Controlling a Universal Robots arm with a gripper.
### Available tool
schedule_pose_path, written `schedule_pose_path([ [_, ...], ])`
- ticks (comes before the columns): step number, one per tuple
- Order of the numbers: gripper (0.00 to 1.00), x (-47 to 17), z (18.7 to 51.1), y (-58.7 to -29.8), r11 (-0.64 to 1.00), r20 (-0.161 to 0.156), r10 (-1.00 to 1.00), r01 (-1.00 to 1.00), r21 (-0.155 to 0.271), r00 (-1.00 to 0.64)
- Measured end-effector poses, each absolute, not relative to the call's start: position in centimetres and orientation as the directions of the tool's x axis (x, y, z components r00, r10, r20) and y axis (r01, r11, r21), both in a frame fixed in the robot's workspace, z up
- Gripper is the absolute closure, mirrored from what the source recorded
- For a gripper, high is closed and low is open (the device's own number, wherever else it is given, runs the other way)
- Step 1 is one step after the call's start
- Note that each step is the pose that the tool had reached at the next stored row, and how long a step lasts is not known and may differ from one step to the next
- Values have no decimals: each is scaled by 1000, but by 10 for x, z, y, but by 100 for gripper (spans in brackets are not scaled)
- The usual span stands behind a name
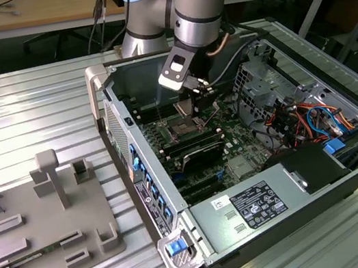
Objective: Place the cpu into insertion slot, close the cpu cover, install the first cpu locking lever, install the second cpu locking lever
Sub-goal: 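Place the cpu into insertion slot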
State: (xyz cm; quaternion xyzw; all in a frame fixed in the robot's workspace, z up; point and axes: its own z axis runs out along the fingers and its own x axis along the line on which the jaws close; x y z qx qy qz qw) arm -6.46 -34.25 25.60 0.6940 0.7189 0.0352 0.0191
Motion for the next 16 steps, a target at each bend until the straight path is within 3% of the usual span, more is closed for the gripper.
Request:
schedule_pose_path([
  [16,45,-68,249,-343,34,23,999,996,77,-36],
])
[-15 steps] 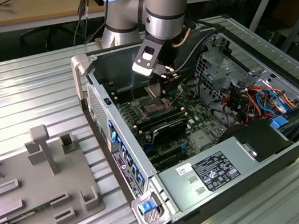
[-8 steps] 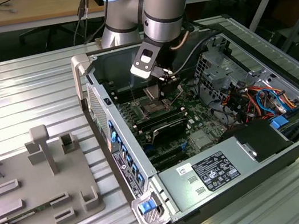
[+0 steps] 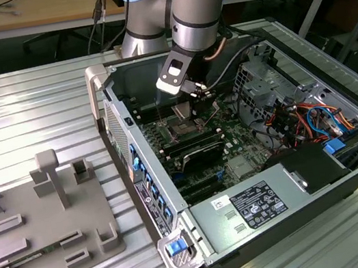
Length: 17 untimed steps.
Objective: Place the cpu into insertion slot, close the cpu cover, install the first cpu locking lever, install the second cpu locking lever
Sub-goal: 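Place the cpu into insertion slot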
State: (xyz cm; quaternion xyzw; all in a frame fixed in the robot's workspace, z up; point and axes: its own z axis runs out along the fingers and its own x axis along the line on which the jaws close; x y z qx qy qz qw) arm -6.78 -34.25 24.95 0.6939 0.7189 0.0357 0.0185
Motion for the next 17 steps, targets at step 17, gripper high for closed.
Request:
schedule_pose_path([
  [17,45,-68,226,-332,36,-1,999,997,71,-36],
])
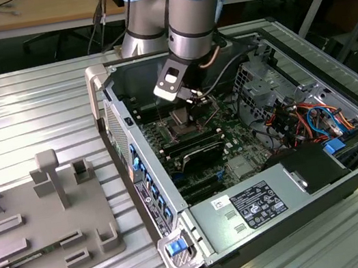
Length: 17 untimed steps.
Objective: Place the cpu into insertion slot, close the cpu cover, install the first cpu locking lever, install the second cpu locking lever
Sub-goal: 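Place the cpu into insertion slot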
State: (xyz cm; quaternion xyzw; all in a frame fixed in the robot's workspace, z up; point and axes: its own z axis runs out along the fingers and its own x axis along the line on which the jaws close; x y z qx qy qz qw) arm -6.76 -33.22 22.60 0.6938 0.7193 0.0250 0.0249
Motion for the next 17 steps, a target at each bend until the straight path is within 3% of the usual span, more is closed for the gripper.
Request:
schedule_pose_path([
  [9,45,-68,215,-331,49,-30,998,996,68,-47],
  [17,45,-68,204,-330,50,-32,998,997,65,-48],
])
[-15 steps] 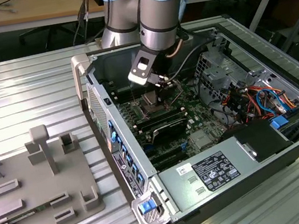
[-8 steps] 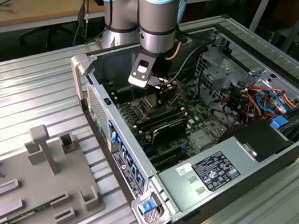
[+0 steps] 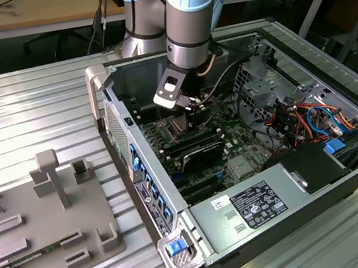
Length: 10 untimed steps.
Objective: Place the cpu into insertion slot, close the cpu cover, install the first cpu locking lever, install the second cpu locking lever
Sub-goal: 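Place the cpu into insertion slot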
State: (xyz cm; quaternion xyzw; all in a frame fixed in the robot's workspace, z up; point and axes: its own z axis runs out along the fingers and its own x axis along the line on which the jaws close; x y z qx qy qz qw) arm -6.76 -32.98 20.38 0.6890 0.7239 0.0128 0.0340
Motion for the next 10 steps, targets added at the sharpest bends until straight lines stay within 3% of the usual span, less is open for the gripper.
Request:
schedule_pose_path([
  [10,45,-67,201,-328,43,-32,999,997,65,-41],
])
